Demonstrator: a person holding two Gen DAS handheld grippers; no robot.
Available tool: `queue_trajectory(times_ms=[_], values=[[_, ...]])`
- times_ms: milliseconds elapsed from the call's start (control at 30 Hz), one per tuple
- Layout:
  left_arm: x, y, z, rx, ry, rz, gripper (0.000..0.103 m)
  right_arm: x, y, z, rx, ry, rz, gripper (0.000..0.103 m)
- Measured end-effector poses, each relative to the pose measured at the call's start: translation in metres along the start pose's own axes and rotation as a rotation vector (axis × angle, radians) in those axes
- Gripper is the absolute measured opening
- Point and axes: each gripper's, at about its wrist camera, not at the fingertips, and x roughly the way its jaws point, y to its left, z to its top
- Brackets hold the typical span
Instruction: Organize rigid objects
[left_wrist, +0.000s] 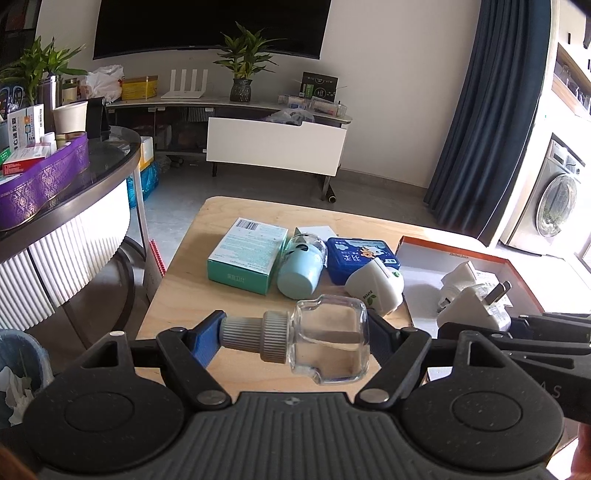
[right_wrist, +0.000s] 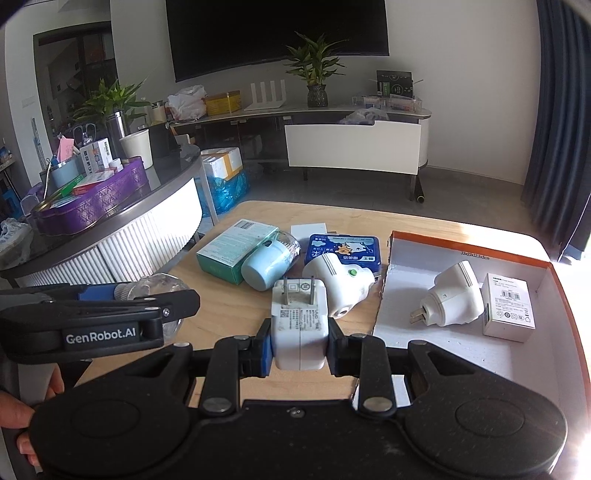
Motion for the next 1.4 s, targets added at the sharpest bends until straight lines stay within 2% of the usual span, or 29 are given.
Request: queue_trajectory(times_ms=[733,1400], values=[[-0.009,-0.043,-0.004,0.055,0.006,-0.061,0.08,-0.04,-0.031,-0.013,0.064,-0.045,-0.05,0.035],[-0.007,-0.069,-0.005,0.099,0.012,-0.101,0.08,-0.056,-0.055,-0.017,0.115,-0.069,-0.095,0.035]])
